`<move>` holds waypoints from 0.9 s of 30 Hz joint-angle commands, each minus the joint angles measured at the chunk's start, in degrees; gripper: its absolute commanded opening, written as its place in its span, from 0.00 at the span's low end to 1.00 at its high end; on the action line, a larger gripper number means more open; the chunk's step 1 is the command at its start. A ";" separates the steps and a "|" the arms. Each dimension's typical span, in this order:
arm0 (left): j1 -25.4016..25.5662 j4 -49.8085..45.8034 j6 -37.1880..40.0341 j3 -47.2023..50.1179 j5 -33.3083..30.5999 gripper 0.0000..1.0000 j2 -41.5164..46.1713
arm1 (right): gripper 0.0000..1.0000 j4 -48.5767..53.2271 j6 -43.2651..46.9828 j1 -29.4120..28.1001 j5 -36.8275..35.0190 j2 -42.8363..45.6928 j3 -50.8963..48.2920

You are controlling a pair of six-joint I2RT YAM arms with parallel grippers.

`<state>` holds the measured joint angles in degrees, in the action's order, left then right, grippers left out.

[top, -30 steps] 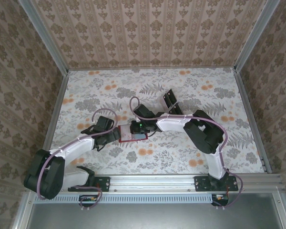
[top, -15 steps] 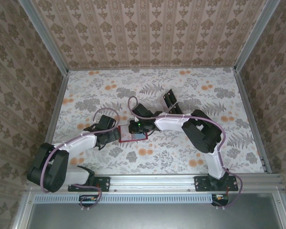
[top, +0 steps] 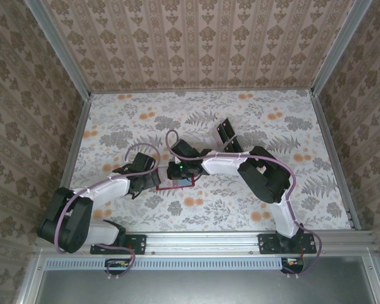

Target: Put the credit cards into the card holder

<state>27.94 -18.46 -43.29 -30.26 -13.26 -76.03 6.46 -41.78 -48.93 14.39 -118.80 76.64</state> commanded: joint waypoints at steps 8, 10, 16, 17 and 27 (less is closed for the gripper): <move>-0.15 4.13 -0.08 2.58 3.45 1.00 -3.15 | 0.11 2.89 1.35 0.66 -2.95 5.40 -3.08; -0.16 4.24 -0.01 2.62 3.46 1.00 -3.22 | 0.10 3.50 1.44 0.70 -3.43 4.91 -3.08; -0.11 4.46 0.13 2.62 3.49 1.00 -3.34 | 0.10 3.93 1.42 0.62 -3.43 3.16 -2.76; -0.15 4.50 0.11 2.66 3.50 1.00 -3.35 | 0.10 4.00 1.43 0.64 -3.41 2.91 -2.65; -0.07 5.24 0.16 2.84 3.81 1.00 -3.68 | 0.10 4.56 1.48 0.19 -2.79 0.53 -0.11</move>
<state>28.10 -18.44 -43.29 -30.24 -13.37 -76.14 9.39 -40.97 -48.51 12.25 -116.77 74.50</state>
